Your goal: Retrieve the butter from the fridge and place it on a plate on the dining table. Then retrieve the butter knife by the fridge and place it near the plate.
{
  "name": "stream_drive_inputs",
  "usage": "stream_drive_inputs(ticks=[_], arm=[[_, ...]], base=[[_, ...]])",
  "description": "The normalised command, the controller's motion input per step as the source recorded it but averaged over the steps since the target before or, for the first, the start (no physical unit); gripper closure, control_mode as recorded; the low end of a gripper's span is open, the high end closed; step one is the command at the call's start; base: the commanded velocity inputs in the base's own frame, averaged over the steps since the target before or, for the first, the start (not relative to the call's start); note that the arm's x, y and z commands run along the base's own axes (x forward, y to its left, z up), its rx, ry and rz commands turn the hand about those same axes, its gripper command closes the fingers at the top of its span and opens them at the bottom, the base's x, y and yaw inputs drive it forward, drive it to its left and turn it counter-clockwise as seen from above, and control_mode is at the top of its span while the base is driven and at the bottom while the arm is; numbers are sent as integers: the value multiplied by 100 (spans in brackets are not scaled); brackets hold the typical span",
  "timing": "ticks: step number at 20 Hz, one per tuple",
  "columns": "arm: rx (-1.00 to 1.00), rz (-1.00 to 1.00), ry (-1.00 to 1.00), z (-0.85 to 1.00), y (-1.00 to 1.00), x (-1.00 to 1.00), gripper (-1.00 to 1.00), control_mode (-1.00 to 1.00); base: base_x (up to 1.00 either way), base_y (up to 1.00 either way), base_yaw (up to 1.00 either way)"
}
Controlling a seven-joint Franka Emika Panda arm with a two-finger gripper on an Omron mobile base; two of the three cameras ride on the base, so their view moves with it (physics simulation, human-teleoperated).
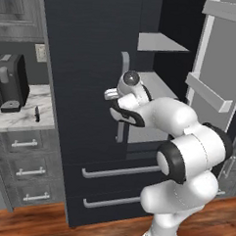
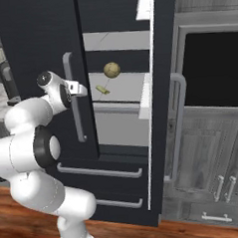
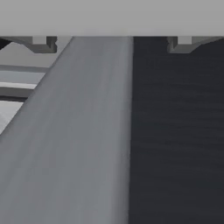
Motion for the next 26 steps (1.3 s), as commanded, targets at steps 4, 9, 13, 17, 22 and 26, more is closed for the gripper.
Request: stream_drive_inputs(ticks=[4,9,13,17,22,26], arm=[[0,2,0,0,0,49,100,-100],[0,3,0,0,0,9,100,-100],[0,0,0,0,0,-5,100,-100],[0,-1,0,0,18,-60,100,-100],[0,-11,0,14,50,-100,100,-100],[0,-15,0,16,60,-100,100,-100]], base=[[0,0,0],[0,0,0],[0,0,0],[0,0,0],[0,0,0],[0,0,0]])
